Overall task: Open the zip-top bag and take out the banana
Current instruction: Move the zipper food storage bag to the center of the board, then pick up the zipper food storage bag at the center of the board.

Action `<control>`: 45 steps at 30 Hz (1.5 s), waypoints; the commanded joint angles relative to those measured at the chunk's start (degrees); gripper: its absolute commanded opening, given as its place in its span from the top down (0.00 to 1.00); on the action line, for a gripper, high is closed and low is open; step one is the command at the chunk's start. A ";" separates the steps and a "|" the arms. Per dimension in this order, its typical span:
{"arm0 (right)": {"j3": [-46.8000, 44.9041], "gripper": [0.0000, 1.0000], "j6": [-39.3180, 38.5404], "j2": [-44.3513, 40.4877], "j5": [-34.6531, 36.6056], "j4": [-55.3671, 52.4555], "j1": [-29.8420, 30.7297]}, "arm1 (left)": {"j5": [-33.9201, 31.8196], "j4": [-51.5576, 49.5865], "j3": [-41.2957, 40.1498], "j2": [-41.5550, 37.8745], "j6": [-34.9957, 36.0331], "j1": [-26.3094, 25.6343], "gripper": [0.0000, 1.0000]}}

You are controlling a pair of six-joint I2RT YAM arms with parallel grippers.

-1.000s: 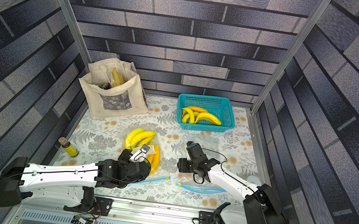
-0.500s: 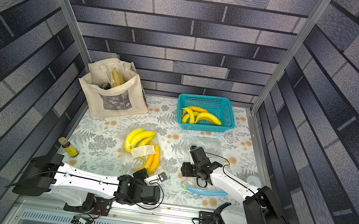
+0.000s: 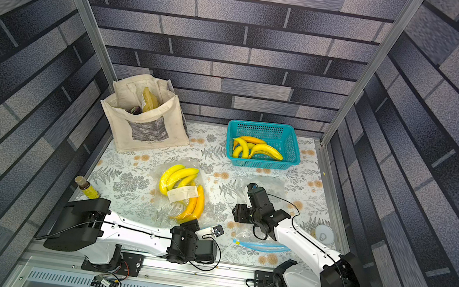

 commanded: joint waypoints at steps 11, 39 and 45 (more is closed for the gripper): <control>0.42 0.30 1.04 -0.33 -1.55 1.68 -1.43 | -2.28 -0.88 1.16 3.14 -2.40 3.08 0.50; -1.53 0.27 -11.43 -2.35 -12.60 12.25 -2.20 | 8.56 12.15 -13.08 -21.86 -5.31 14.77 1.00; -1.75 0.31 -16.25 4.25 -26.14 24.43 -1.47 | 11.25 12.40 -14.62 -29.84 -4.95 17.78 1.00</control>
